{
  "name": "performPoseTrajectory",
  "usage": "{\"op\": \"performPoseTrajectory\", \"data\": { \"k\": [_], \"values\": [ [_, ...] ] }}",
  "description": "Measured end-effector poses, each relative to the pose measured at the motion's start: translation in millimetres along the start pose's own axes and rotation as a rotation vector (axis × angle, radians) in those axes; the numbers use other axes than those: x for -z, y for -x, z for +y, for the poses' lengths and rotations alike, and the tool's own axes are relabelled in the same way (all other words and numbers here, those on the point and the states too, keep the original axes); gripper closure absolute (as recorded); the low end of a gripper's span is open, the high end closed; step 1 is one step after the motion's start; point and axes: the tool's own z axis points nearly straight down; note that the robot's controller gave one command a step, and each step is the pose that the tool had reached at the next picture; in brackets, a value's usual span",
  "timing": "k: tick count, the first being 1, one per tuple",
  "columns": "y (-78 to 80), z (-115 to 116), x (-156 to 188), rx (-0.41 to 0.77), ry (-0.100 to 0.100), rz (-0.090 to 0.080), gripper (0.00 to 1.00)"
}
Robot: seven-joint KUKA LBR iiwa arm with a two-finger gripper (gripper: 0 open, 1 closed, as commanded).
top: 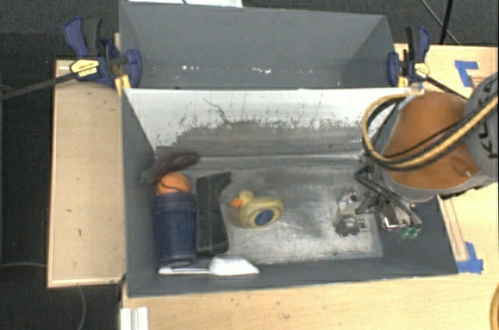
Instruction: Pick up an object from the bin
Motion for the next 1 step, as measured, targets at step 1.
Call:
{"op": "performPoseTrajectory", "data": {
  "k": [1],
  "values": [
    [4.5,3.6,-1.7,-0.222,0.0,-0.002,1.0]
  ]
}}
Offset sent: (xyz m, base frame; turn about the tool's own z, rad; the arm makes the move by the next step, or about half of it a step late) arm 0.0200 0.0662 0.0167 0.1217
